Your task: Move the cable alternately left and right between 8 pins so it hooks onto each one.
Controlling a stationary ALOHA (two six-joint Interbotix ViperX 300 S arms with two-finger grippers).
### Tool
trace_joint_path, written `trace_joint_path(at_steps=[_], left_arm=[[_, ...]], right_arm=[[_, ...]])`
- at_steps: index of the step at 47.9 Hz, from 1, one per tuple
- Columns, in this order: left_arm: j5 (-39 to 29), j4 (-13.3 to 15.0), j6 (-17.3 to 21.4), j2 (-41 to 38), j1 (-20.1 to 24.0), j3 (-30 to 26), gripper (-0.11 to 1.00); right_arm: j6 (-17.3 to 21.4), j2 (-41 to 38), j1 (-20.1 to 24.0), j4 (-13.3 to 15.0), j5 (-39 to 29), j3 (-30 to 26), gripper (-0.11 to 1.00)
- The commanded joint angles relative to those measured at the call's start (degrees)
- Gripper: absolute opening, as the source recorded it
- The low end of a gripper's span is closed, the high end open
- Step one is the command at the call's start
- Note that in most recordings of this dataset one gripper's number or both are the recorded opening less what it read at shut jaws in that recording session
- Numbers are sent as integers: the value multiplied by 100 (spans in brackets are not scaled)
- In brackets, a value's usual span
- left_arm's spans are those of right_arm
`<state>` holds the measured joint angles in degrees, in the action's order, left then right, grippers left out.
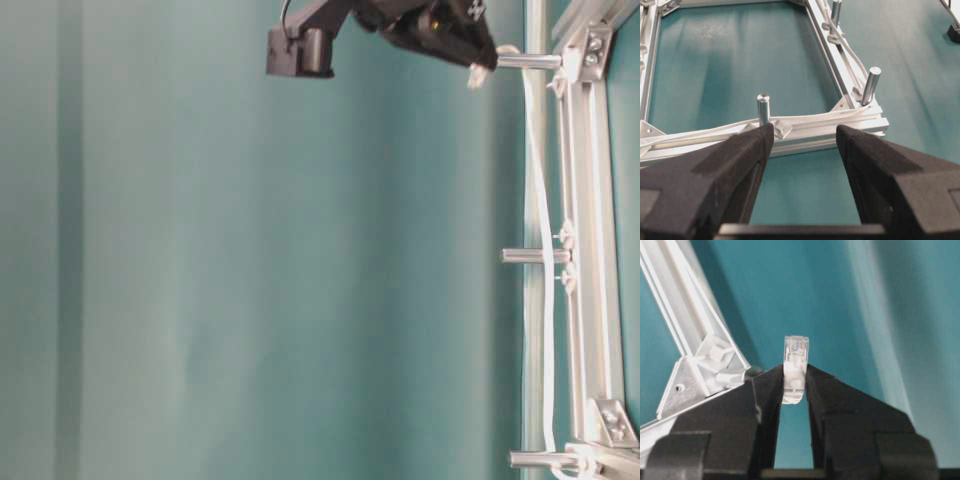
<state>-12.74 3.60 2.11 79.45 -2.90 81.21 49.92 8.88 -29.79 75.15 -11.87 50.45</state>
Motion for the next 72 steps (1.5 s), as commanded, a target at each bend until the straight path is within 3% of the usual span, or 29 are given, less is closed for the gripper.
trace_joint_path(at_steps=[1, 24, 33, 41, 50, 58, 72], left_arm=[[44, -18, 26, -70, 18, -149, 65], [44, -18, 18, -70, 18, -149, 65], [44, -18, 26, -70, 18, -149, 65], [44, -18, 26, -70, 18, -149, 65], [44, -18, 26, -70, 18, -158, 65], [44, -18, 26, -70, 18, -149, 65], [44, -18, 18, -70, 18, -158, 65]], right_arm=[[53, 132, -53, -9, 53, 0, 16], [255, 756, -70, -176, 686, 422, 16], [141, 817, -70, 149, 1503, 571, 16], [-229, 844, -132, 334, 1890, 501, 16], [-879, 510, -589, 308, 2259, 562, 16], [-967, 53, -1002, 211, 2540, 545, 16], [-1151, 0, -1020, 352, 2927, 721, 16]])
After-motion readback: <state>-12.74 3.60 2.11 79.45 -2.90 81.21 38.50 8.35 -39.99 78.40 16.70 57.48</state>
